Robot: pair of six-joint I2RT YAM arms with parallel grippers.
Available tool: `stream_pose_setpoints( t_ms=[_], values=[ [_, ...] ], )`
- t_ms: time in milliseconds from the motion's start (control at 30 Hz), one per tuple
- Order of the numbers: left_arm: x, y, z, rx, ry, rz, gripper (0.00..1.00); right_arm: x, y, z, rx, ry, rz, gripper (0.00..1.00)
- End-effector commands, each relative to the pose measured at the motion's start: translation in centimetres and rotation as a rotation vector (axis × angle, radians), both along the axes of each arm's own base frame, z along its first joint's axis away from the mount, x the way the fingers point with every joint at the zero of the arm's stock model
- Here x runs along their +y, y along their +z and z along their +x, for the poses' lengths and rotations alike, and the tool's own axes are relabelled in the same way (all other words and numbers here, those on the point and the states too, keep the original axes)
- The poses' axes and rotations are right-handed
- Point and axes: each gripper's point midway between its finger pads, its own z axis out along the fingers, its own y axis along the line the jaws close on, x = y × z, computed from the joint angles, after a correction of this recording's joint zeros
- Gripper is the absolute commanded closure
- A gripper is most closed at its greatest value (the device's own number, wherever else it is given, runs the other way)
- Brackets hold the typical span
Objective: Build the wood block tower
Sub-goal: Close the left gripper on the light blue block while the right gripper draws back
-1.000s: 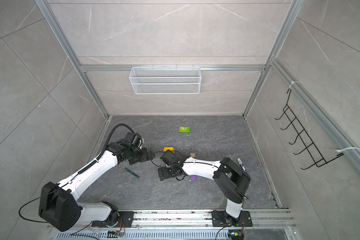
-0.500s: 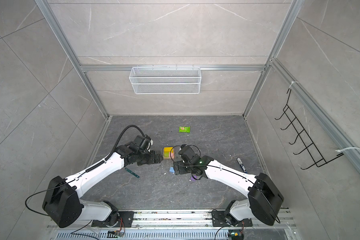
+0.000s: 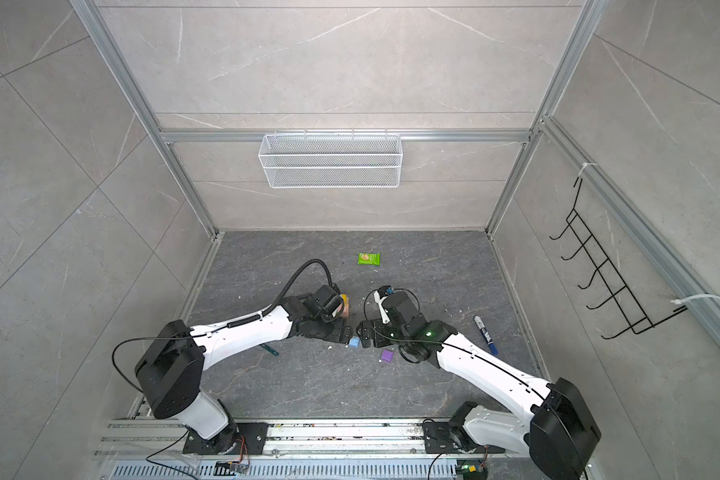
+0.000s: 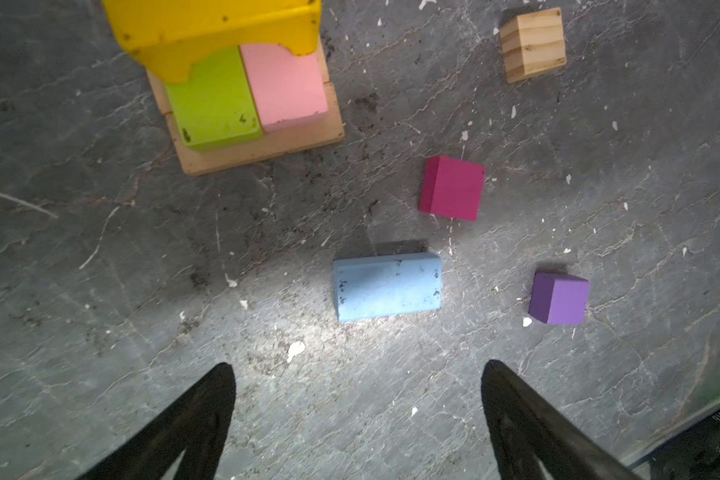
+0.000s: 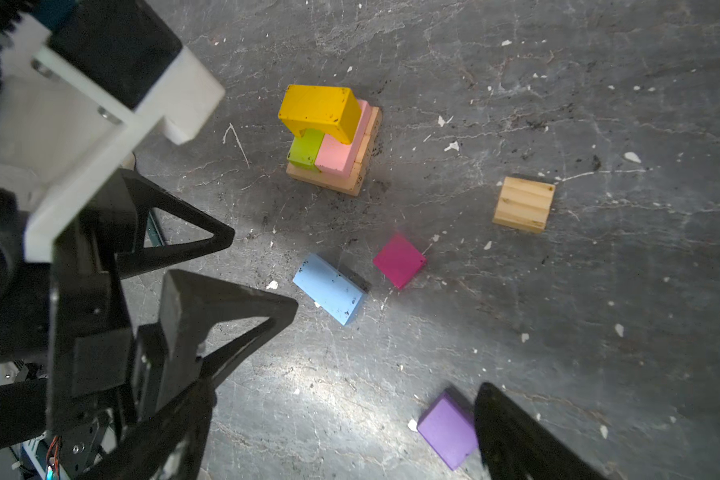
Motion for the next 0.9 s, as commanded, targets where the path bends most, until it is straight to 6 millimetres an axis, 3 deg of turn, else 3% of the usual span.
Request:
stream_pose_setpoints(
  t_ms=[0, 400, 867],
  values=[
    [-0.8, 0.3, 0.5, -0.021, -0.024, 0.037, 0.07, -0.1, 1.2, 0.1, -0.029, 0.006, 0.058, 0.00],
    [-2.0, -2.5, 0.8, -0.006, -0.040, 0.153, 0.15, -2.1, 1.4, 0.4, 0.001, -0.061, 0.093, 0.02],
    [-2.9, -4.5, 0.3, 0.042, -0.064, 0.170, 0.24, -2.7, 1.0, 1.0, 0.038, -0.086, 0.114, 0.03]
  ],
)
